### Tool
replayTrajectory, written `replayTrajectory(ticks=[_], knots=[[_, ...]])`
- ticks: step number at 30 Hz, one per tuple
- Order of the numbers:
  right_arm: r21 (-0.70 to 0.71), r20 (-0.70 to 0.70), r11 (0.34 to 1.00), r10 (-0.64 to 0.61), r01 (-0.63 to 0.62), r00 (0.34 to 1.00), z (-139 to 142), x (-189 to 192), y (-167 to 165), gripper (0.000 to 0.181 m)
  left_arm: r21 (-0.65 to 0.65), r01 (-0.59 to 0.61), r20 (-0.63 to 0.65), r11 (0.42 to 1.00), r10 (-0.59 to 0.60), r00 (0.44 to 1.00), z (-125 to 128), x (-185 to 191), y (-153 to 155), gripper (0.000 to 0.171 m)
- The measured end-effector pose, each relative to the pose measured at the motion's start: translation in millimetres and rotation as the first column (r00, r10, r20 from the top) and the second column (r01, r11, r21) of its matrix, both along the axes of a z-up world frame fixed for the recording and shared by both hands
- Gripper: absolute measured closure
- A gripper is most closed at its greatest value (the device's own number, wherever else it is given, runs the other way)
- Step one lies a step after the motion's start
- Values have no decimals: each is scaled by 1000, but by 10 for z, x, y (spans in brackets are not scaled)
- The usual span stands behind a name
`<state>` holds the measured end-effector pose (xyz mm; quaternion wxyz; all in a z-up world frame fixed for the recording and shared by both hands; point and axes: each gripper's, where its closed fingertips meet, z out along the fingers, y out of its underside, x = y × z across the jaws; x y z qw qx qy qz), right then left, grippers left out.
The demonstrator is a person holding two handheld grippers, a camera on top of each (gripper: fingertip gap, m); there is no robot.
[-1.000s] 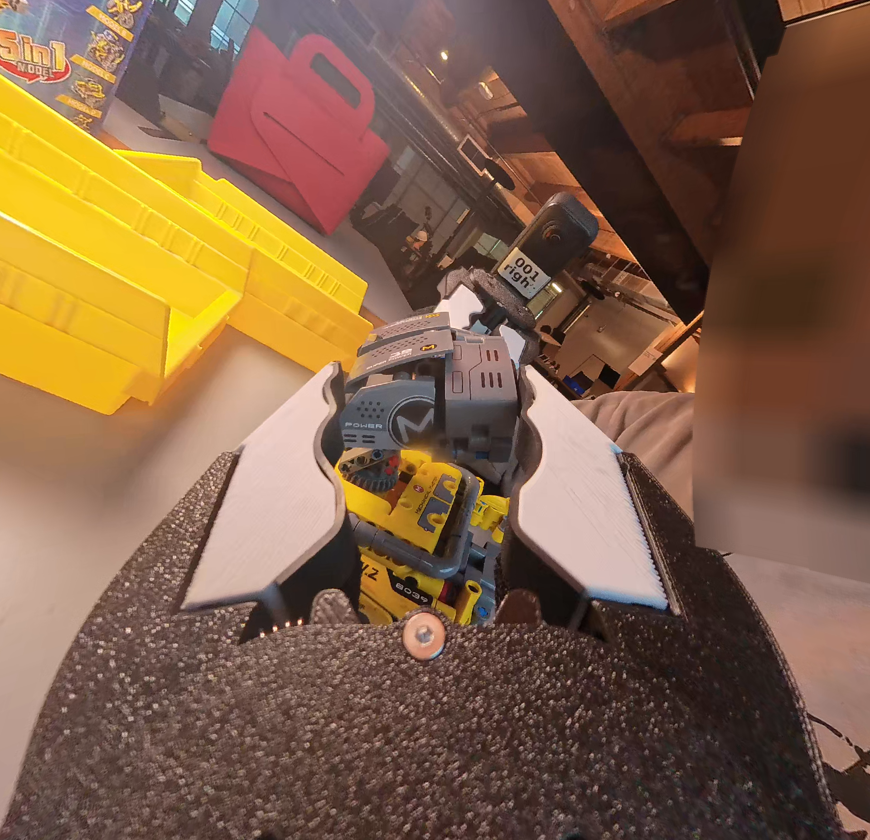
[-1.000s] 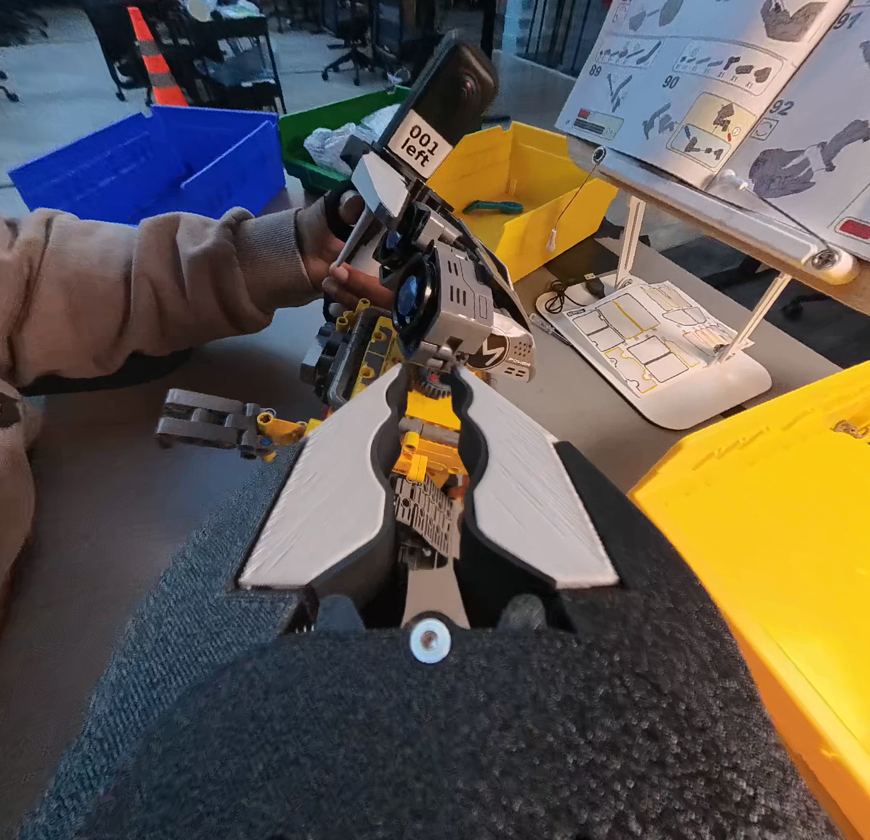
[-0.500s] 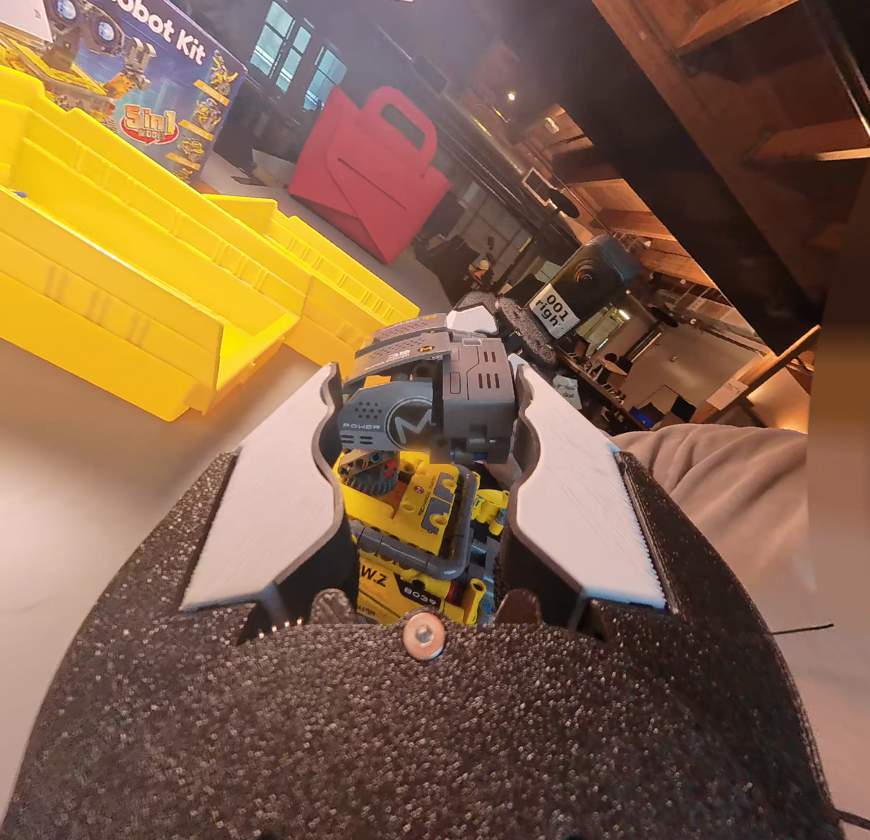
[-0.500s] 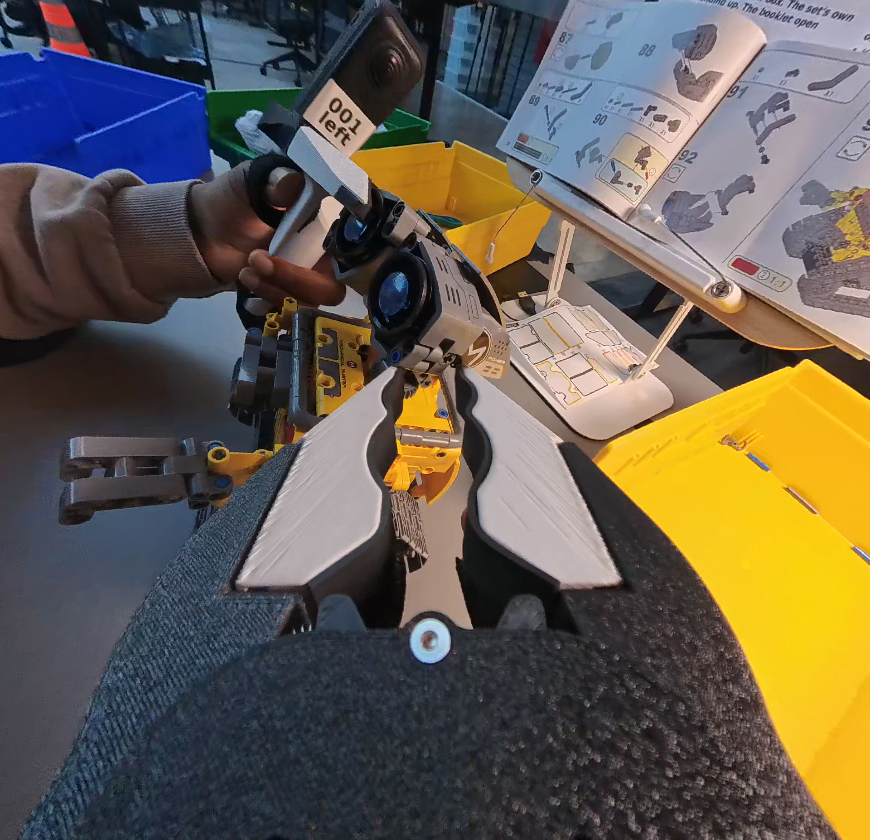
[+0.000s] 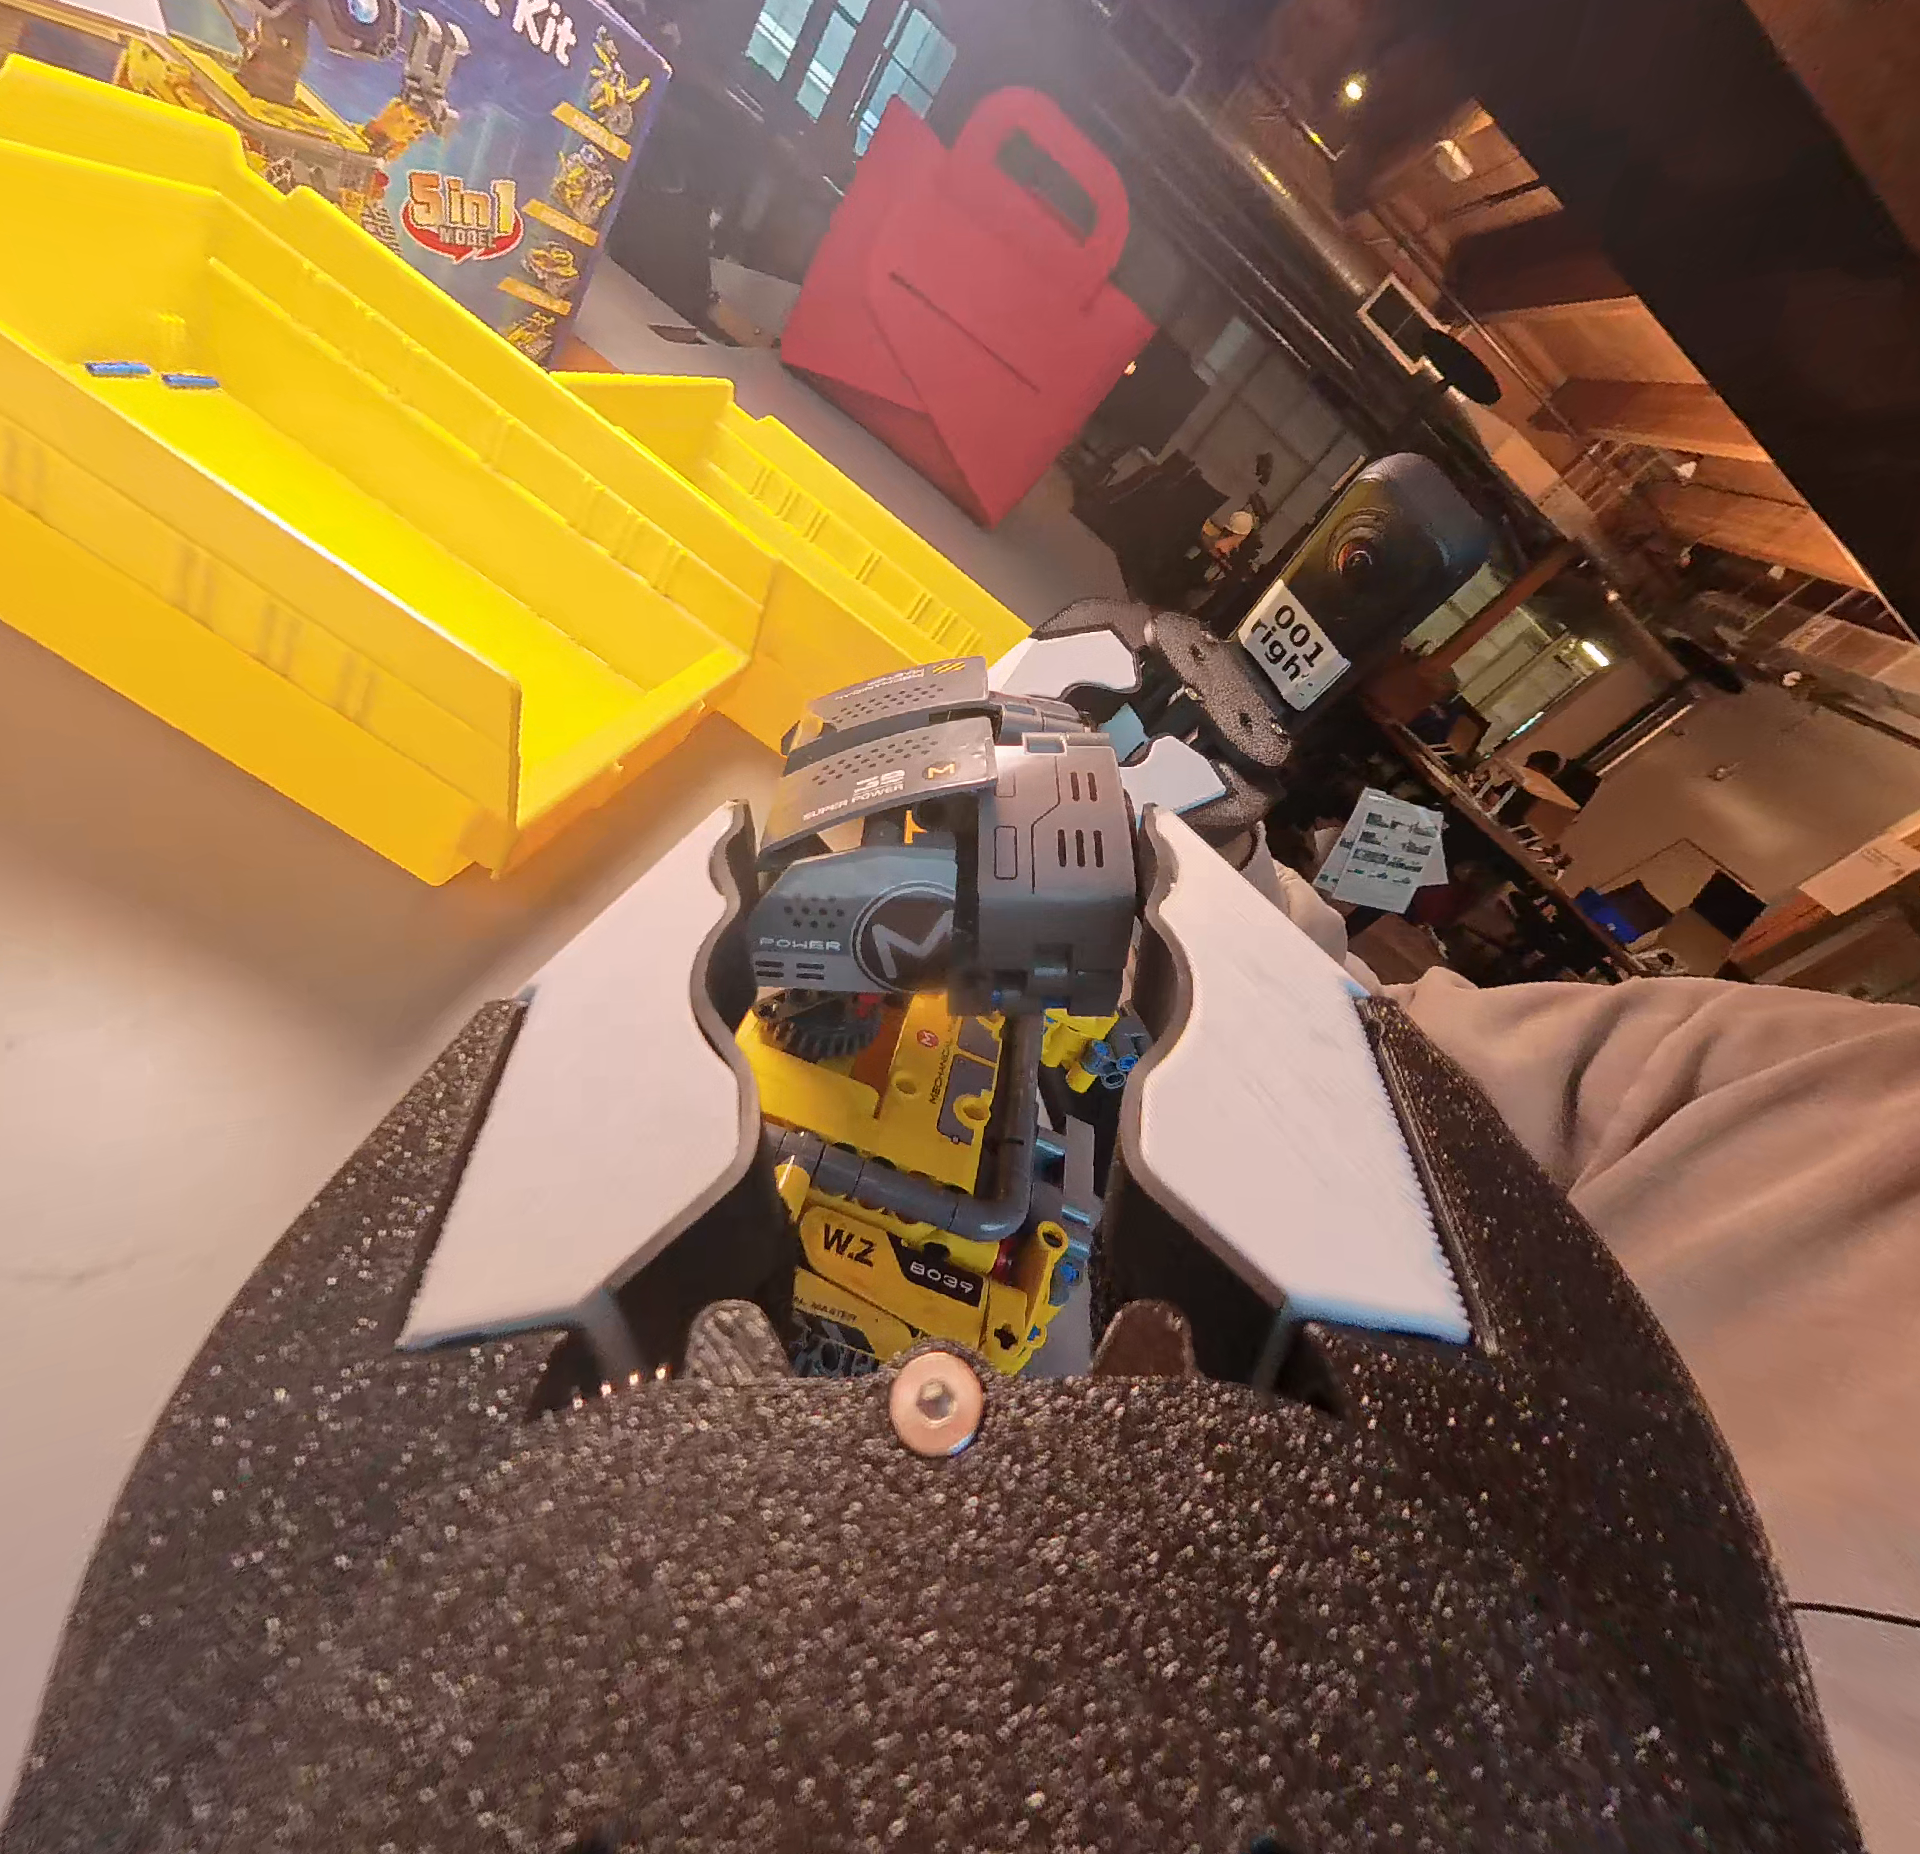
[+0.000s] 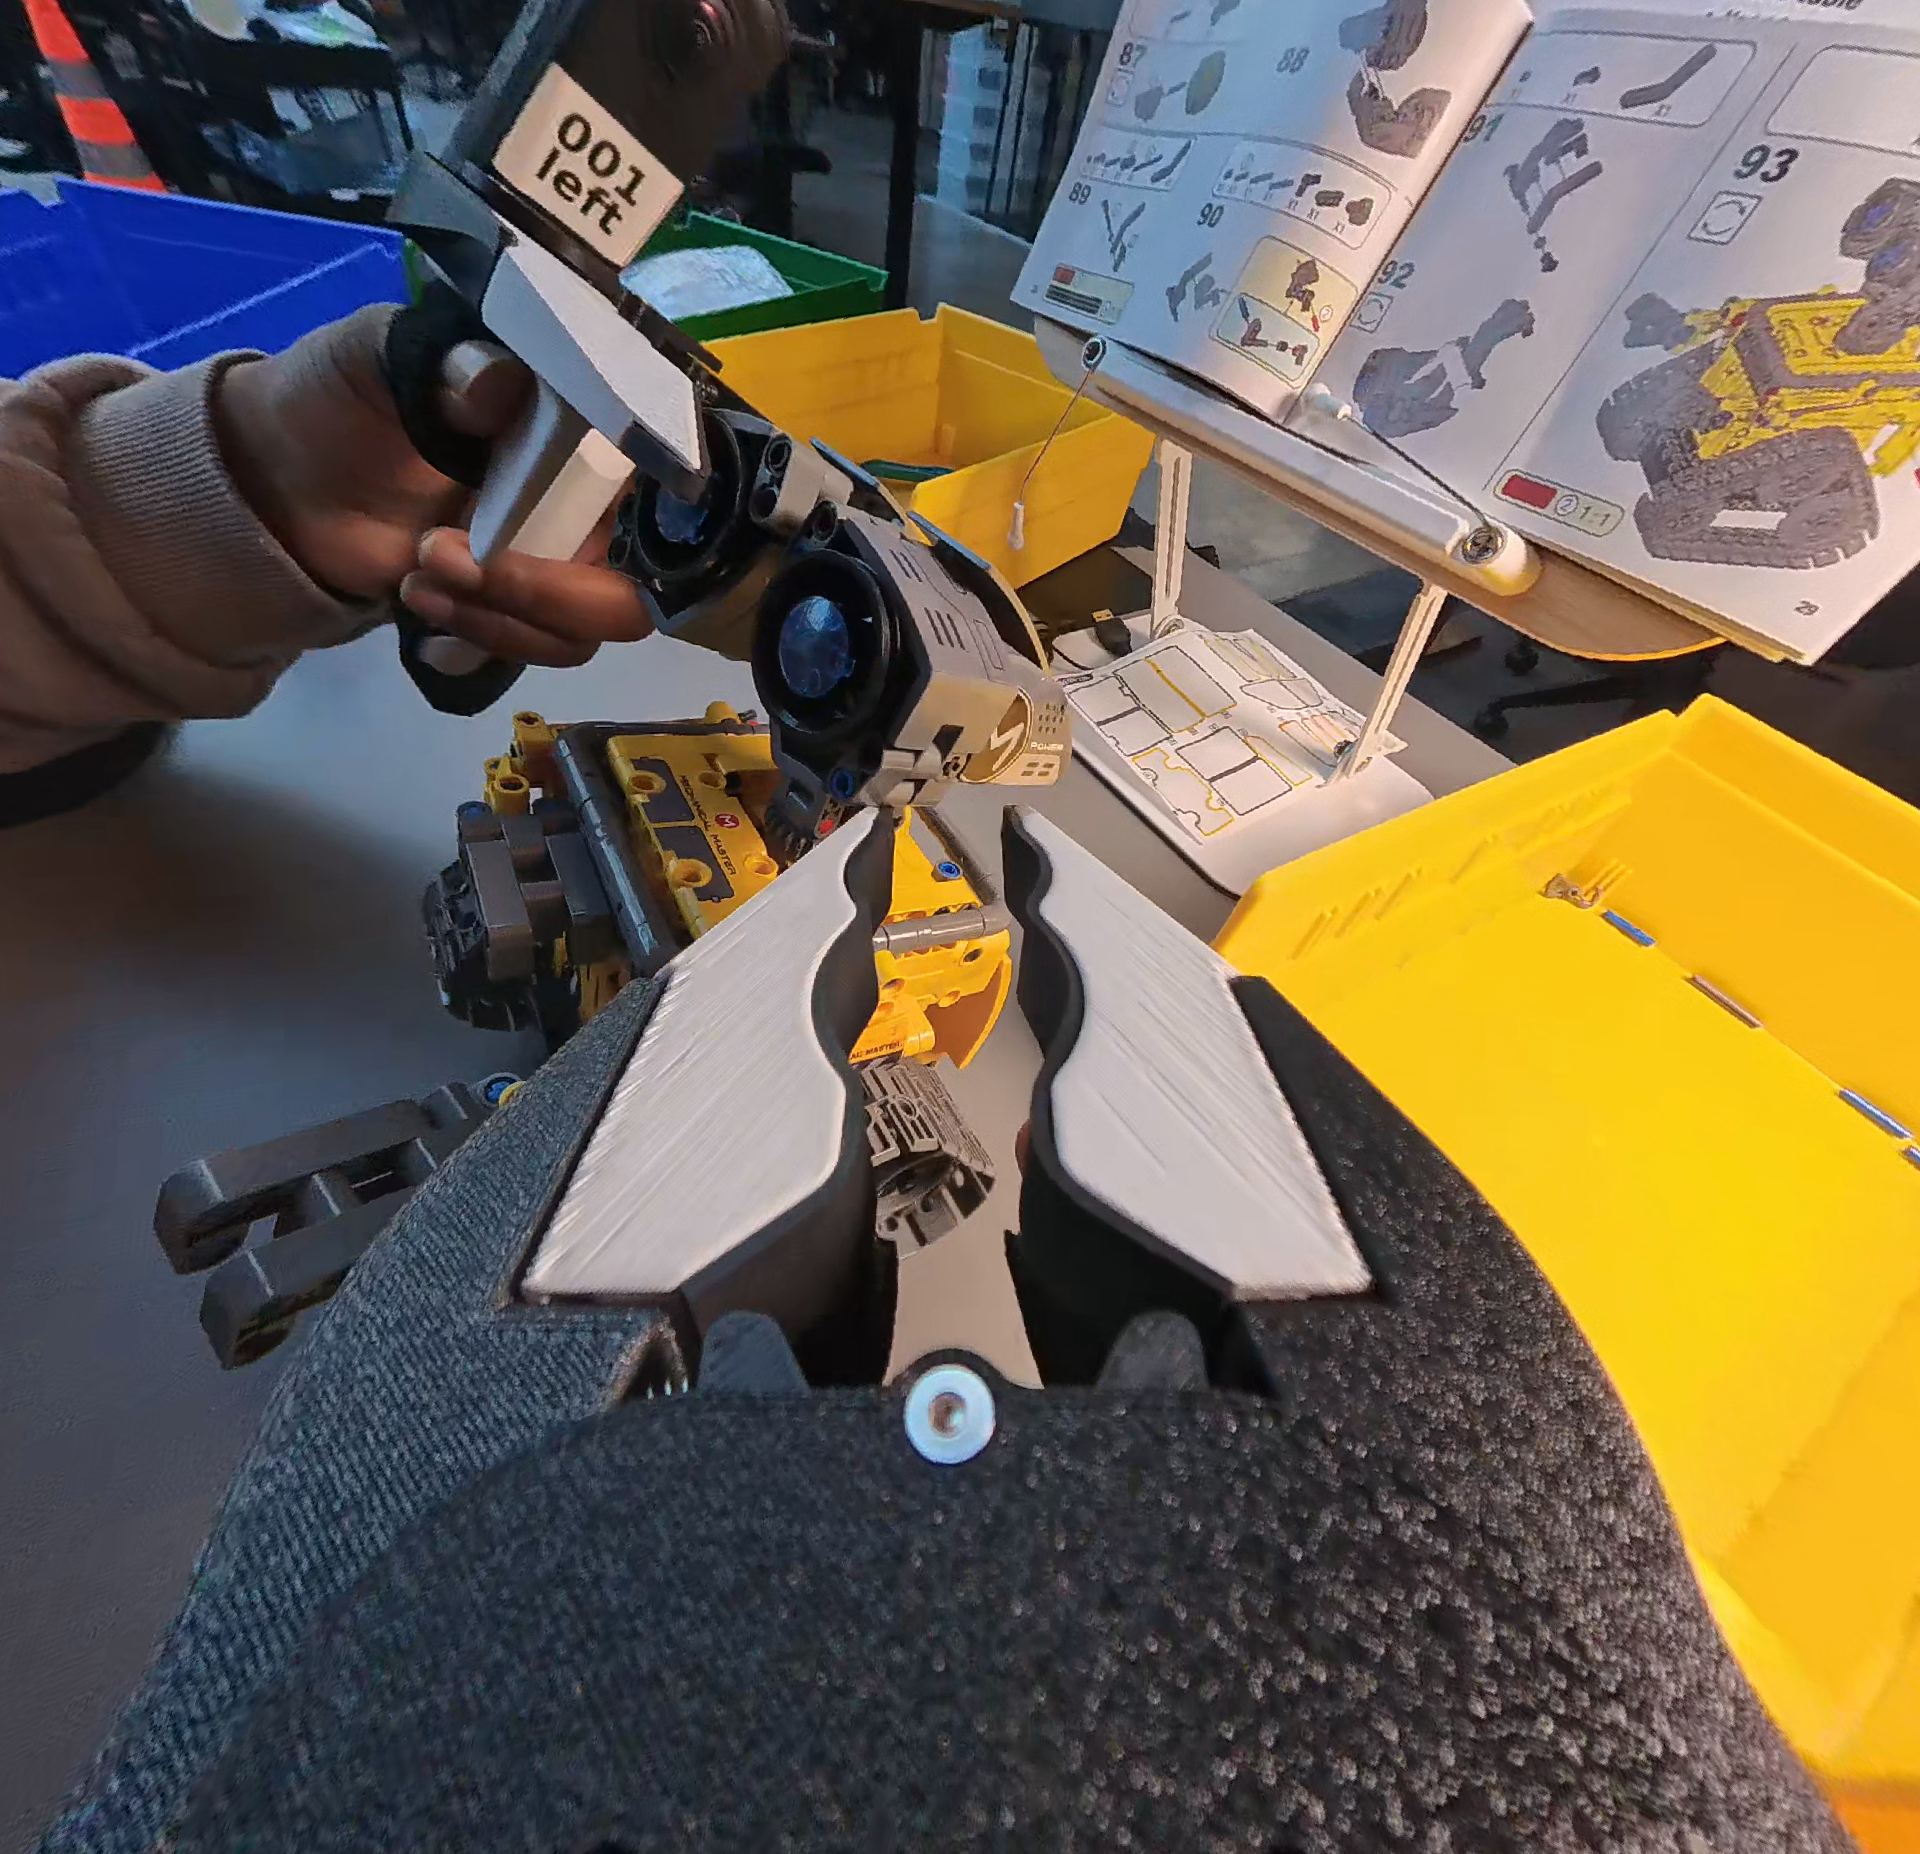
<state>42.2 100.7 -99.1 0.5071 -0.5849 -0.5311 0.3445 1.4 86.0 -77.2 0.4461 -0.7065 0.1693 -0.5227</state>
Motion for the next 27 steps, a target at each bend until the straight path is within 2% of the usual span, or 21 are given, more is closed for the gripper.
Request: replayTrajectory(ticks=[10,20,27], knots=[[9,-51,998,59,-58,997,53,44,-180,163,25,56,24,998,-57,998,1,7,-44,100],[21,-101,996,84,-82,991,92,8,-268,163,13,136,178,991,-136,975,16,-68,44,100],[41,-95,997,67,-63,993,47,-24,-260,163,-5,138,246,990,-133,960,19,-110,130,100]])
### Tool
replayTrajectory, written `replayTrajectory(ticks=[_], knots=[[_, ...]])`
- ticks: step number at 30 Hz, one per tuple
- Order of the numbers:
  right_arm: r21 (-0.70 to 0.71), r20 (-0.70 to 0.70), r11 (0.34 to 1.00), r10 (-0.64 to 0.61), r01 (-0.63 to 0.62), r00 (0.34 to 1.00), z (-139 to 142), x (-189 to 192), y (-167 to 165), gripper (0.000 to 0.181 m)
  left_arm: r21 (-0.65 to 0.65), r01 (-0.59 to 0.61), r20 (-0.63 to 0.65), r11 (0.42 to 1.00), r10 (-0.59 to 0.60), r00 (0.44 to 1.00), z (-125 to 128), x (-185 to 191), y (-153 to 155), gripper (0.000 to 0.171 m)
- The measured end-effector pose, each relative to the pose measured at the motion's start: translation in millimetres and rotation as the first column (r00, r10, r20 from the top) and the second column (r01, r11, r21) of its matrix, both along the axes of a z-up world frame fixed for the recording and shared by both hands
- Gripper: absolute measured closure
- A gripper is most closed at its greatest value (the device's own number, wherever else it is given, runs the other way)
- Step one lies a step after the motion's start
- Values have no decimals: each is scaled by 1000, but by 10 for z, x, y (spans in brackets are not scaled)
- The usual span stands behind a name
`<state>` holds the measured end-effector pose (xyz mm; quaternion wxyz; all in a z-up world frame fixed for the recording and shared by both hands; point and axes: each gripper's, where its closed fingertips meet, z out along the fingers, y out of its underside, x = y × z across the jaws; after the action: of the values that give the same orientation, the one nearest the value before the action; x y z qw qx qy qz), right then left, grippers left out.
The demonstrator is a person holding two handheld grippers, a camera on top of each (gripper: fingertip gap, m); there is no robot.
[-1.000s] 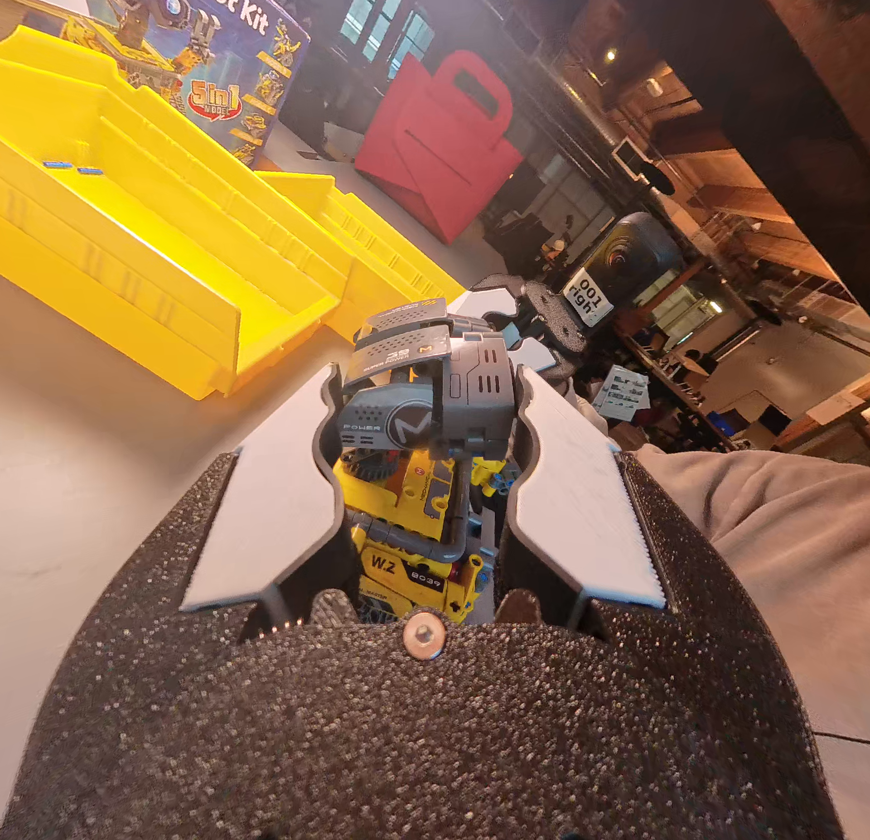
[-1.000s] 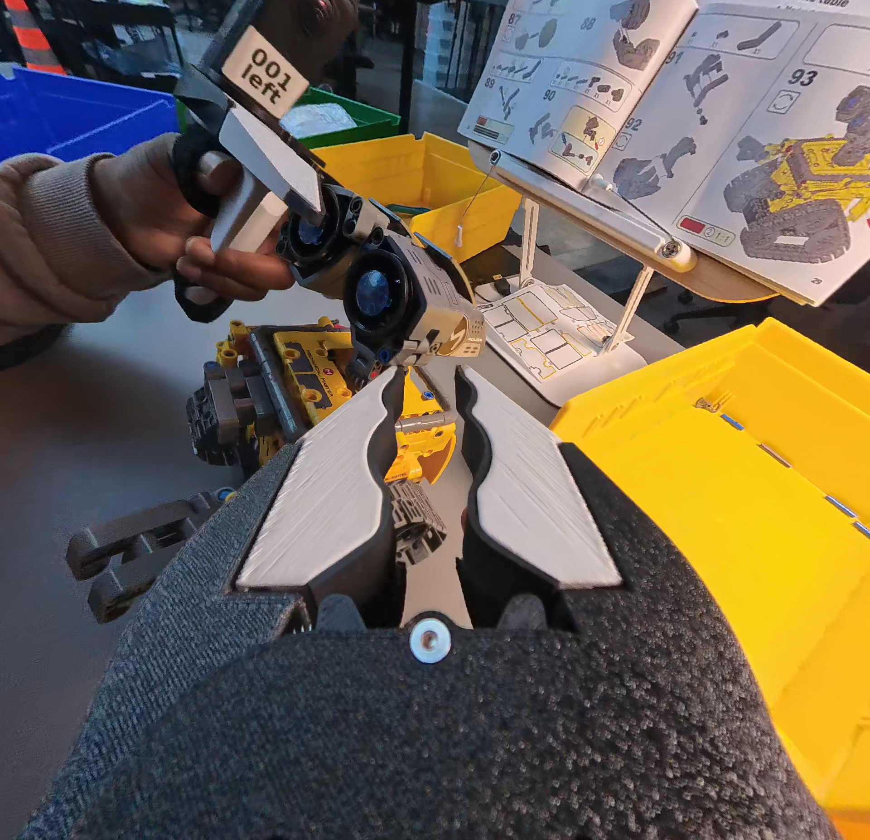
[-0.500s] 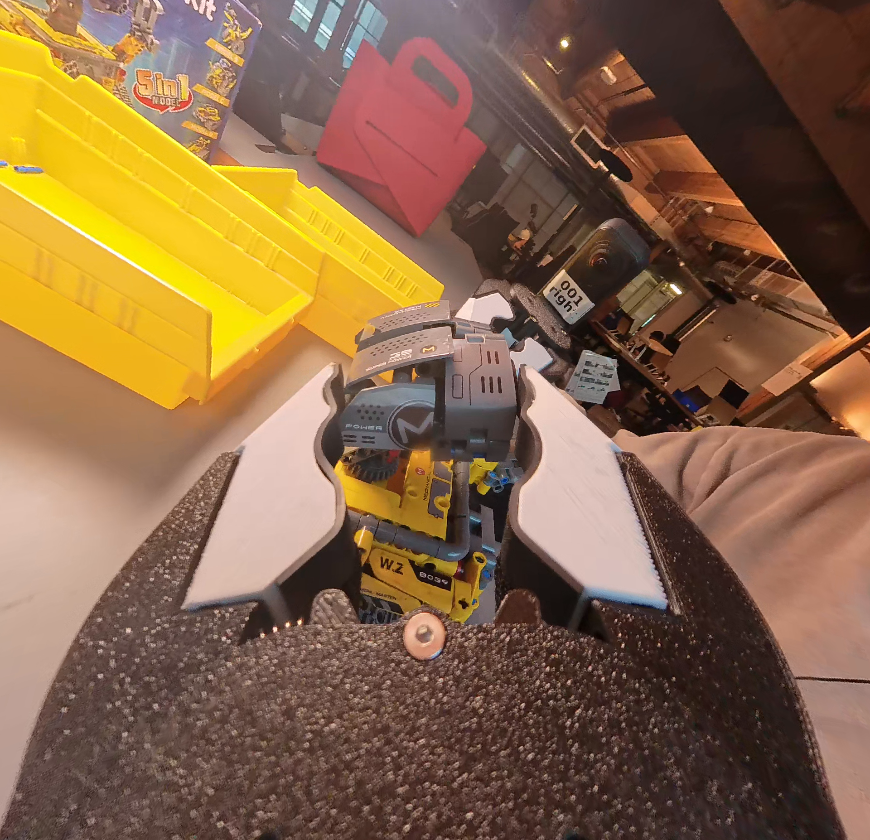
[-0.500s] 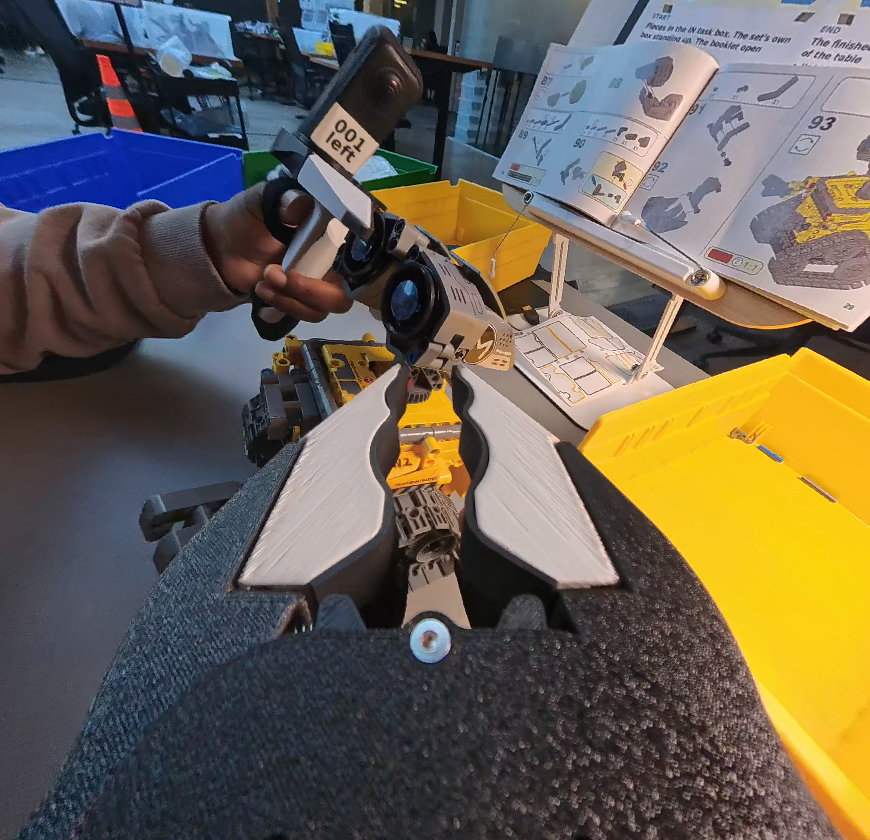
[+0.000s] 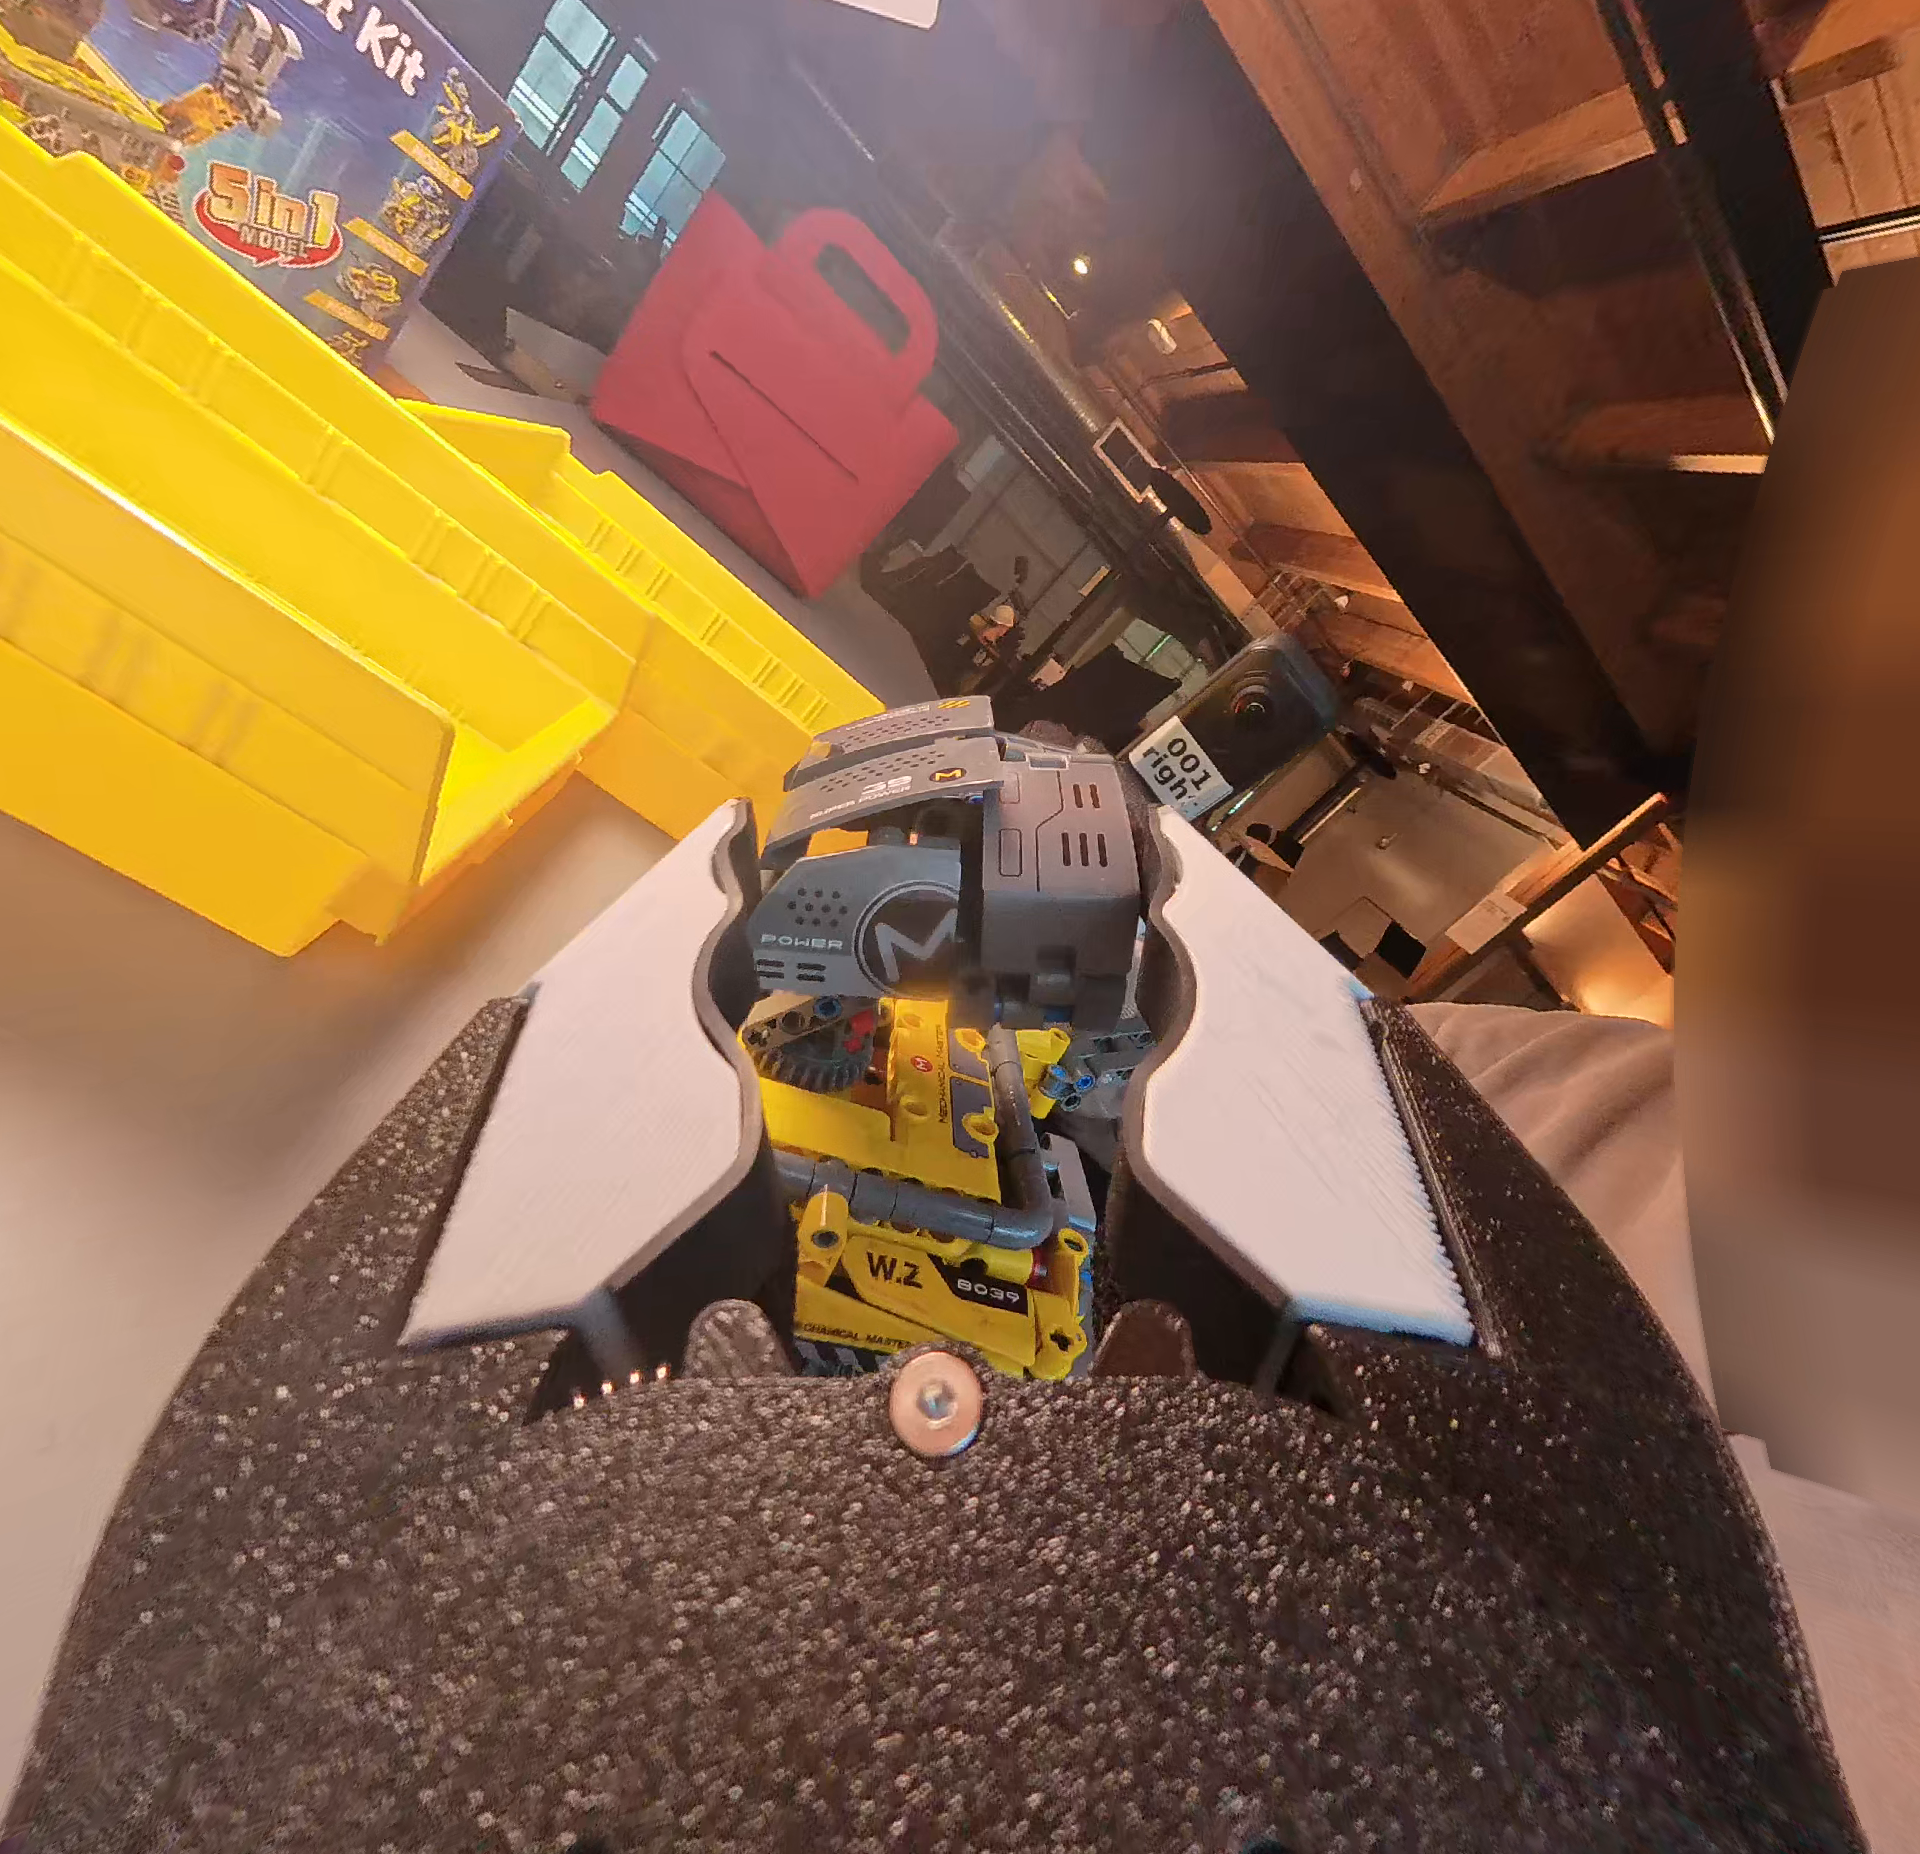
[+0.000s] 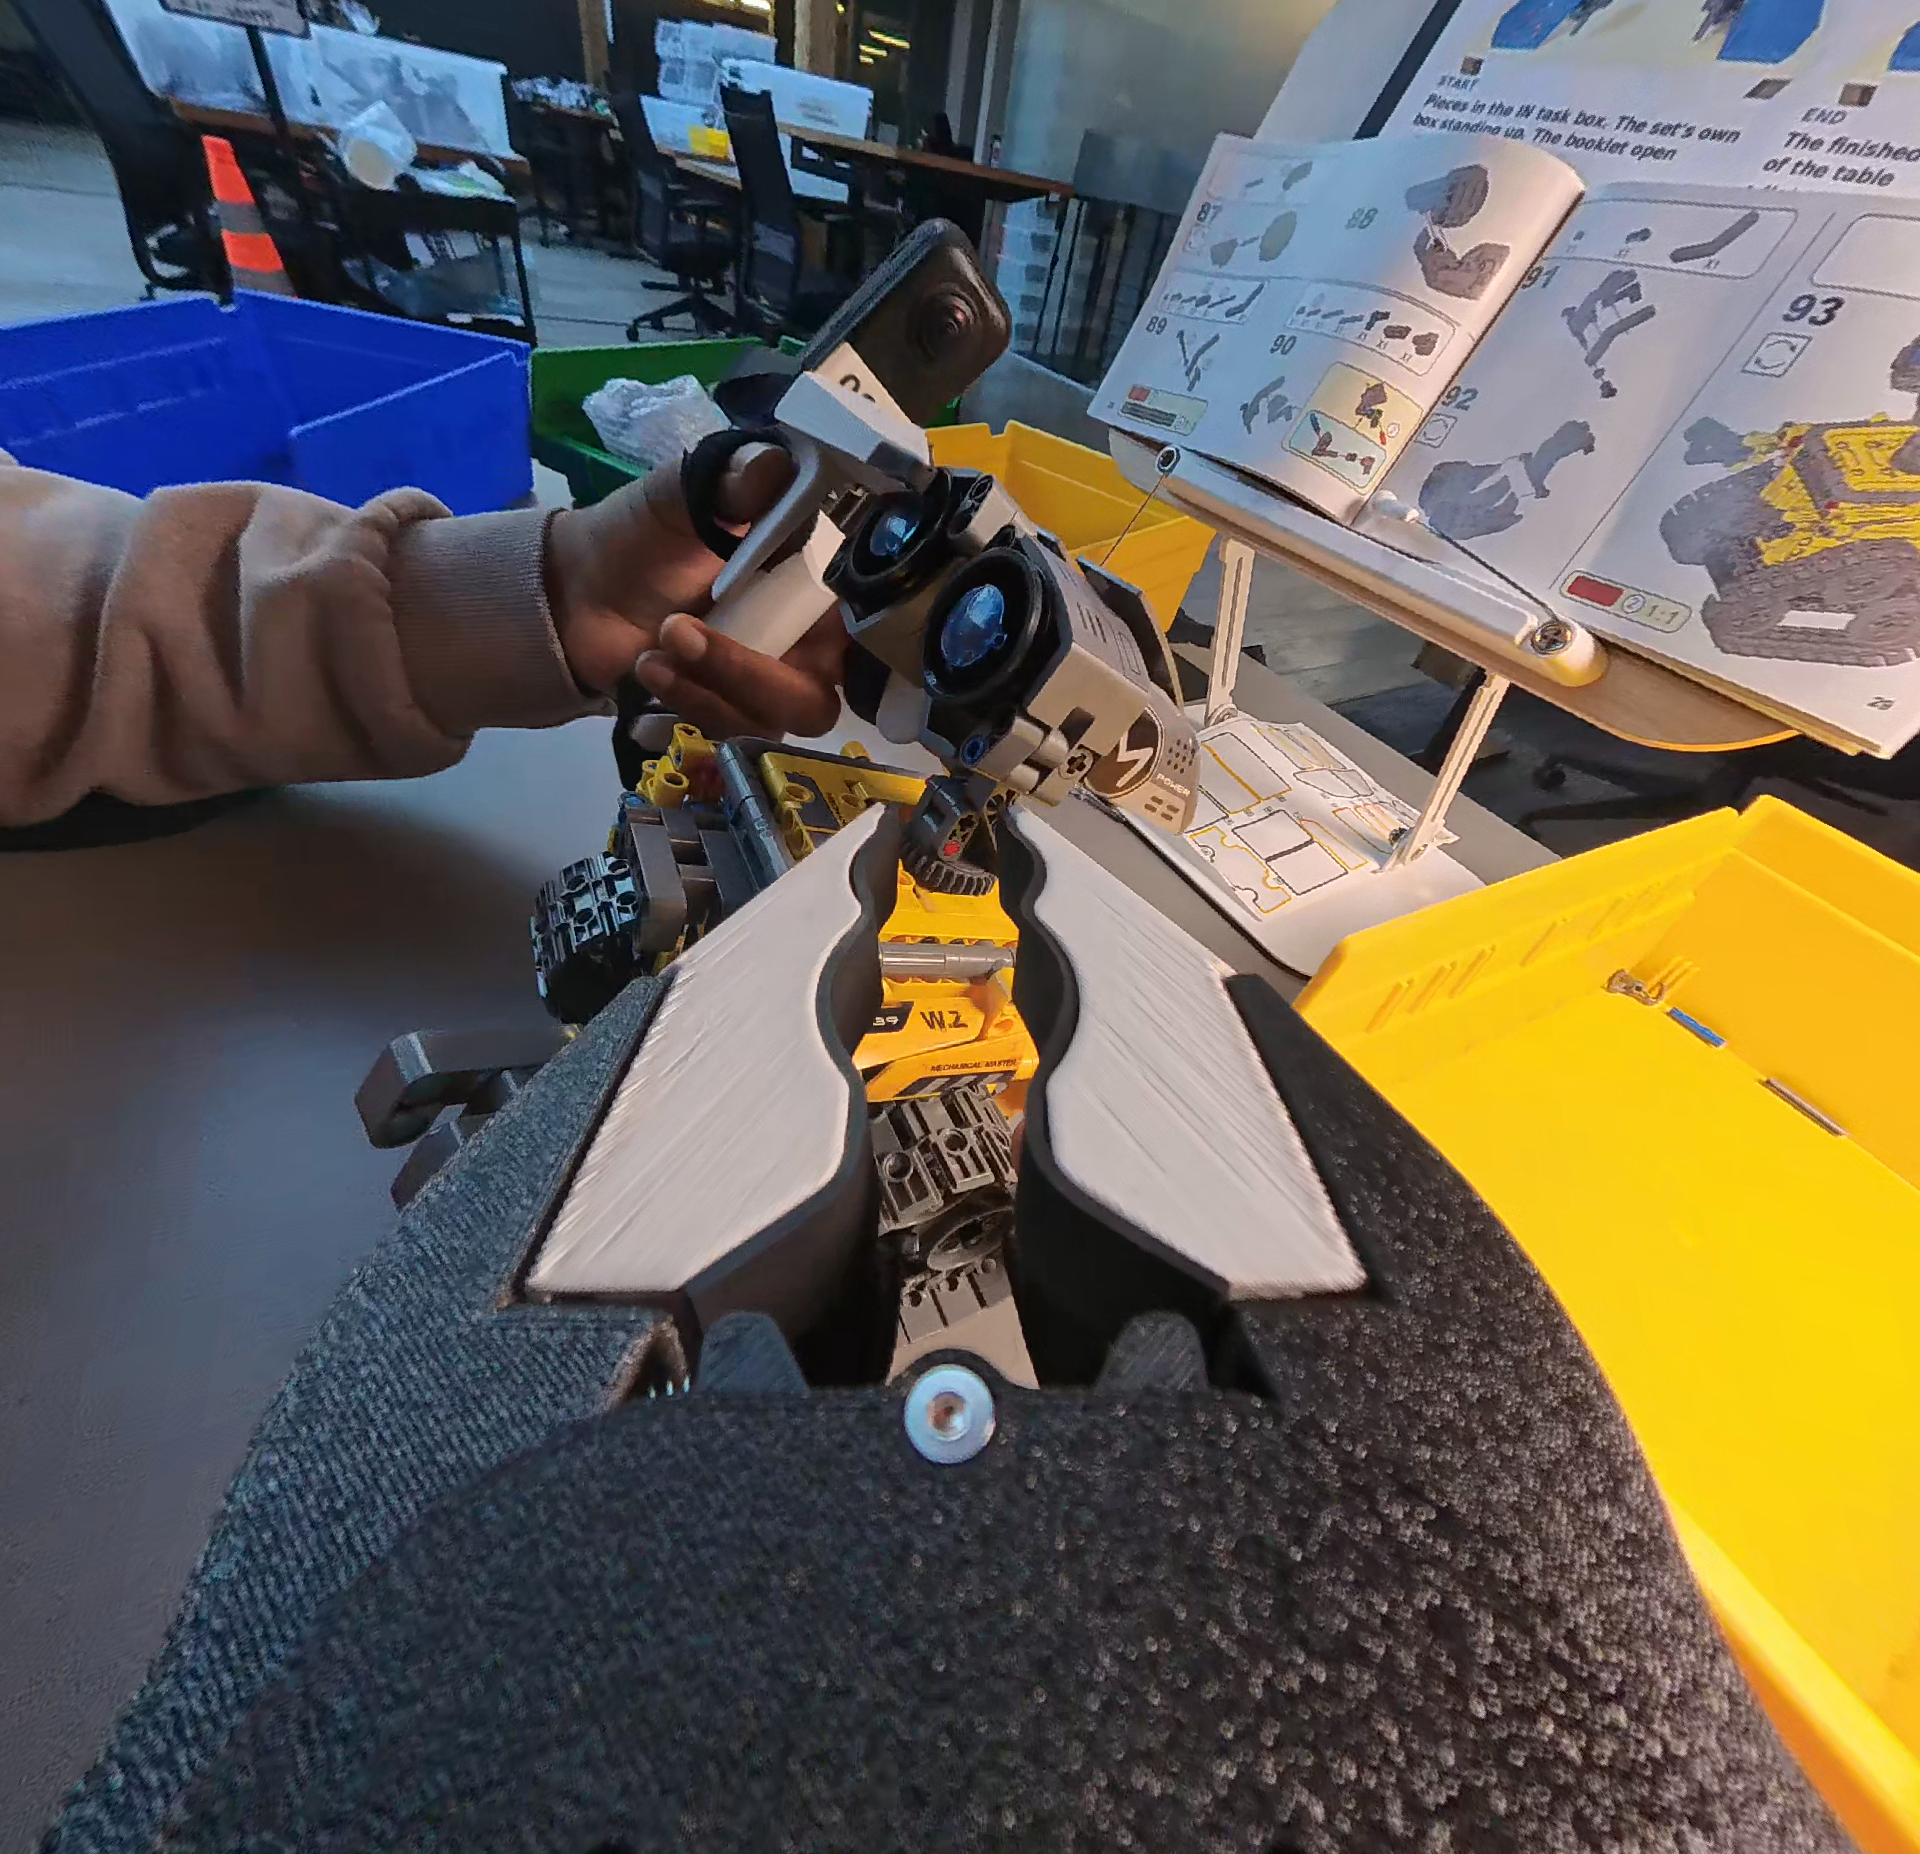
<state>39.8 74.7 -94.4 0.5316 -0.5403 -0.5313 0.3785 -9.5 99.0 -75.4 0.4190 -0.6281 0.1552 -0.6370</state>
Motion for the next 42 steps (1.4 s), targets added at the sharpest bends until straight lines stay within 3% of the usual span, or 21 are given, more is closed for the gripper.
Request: replayTrajectory(ticks=[8,23,31,37,42], knots=[[-1,3,1000,-4,4,1000,-36,6,11,163,-11,10,32,1000,-10,999,9,-2,16,100],[-21,6,999,-25,25,1000,-128,-20,77,163,16,-36,-81,999,37,996,3,41,-66,100],[-3,1,1000,-15,15,1000,-128,-42,43,163,32,-81,-208,996,86,974,1,110,-127,100],[4,11,1000,-24,24,1000,-154,-44,58,163,41,-146,-348,988,151,925,-21,158,-171,100],[11,22,1000,-25,25,999,-182,-57,53,163,88,-132,-400,987,157,903,-30,182,-223,100]])
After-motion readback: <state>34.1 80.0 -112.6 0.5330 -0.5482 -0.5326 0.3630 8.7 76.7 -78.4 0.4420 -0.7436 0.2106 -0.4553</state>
